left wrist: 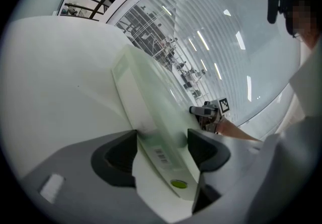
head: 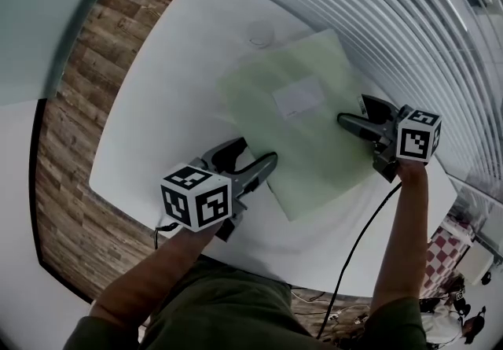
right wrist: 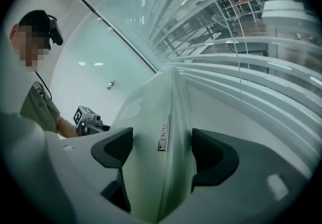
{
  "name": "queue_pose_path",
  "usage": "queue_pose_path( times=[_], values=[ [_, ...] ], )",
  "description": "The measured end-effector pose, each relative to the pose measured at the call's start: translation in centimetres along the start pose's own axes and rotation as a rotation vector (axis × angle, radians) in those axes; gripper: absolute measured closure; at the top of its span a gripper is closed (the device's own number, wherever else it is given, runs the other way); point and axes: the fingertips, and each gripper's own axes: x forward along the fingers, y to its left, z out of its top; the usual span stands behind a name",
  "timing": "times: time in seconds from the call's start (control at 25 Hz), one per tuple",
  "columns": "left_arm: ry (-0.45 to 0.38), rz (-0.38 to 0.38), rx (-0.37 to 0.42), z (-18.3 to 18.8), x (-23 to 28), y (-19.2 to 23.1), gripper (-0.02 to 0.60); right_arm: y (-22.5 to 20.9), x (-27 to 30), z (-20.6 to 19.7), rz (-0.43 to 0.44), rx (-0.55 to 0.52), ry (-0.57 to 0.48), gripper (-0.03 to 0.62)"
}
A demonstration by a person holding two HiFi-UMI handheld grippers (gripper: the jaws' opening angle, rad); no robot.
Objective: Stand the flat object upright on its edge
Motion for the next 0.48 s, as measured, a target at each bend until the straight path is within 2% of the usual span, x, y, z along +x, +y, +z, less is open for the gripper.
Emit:
queue_pose_path(
  times=[0.32,0.48],
  values=[
    [-0.028,0.024,-0.07,0.3,0.0,0.1,0.283,0.4,-0.4,-0.9,-0.038,0.007,-0.01,0.246],
    [-0.026,0.026,-0.053,0.5,-0.3,0.0,0.284,1.1,-1.0,-1.2,-0.057,0.005,-0.03,0.246]
  ],
)
